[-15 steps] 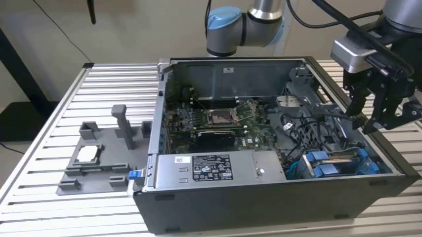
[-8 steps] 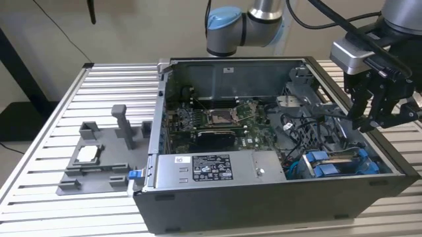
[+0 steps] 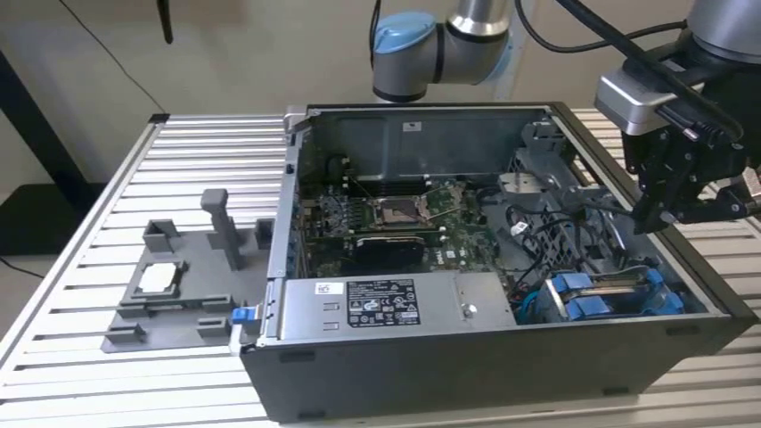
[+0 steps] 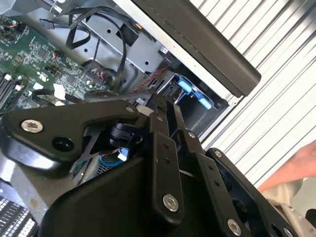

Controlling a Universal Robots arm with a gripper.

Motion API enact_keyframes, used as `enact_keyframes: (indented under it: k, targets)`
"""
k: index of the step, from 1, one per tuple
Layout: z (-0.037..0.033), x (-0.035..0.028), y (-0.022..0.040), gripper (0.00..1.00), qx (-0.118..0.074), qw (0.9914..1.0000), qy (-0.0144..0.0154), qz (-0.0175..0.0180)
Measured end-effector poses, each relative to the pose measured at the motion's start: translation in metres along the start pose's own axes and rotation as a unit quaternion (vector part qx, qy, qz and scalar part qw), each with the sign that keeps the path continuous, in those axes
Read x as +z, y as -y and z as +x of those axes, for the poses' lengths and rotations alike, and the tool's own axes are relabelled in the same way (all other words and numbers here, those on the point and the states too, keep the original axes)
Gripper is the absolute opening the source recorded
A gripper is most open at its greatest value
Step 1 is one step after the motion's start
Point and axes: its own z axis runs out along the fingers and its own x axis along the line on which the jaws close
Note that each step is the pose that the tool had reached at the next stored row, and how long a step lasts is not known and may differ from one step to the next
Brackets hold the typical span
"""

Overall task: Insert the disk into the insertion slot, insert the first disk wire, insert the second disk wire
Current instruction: 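Insert the first disk wire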

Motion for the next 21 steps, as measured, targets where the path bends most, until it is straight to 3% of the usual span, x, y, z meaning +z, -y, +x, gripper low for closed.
enact_keyframes:
  k: [4,6,8,12,16,21]
  targets:
    - [0.0000,0.0000,0.0000,0.19,0.000,1.00000,-0.0001,0.0000]
    - [-0.0001,0.0000,0.0000,0.19,0.000,1.00000,-0.0016,-0.0007]
    - [0.0001,0.0002,0.0006,0.19,-0.001,0.99996,-0.0065,-0.0053]
    - [0.0007,0.0014,0.0041,0.19,-0.002,0.99967,-0.0157,-0.0200]
    - [0.0013,0.0037,0.0070,0.19,-0.001,0.99935,-0.0171,-0.0315]
    - [0.0019,0.0093,0.0075,0.19,0.008,0.99911,-0.0181,-0.0372]
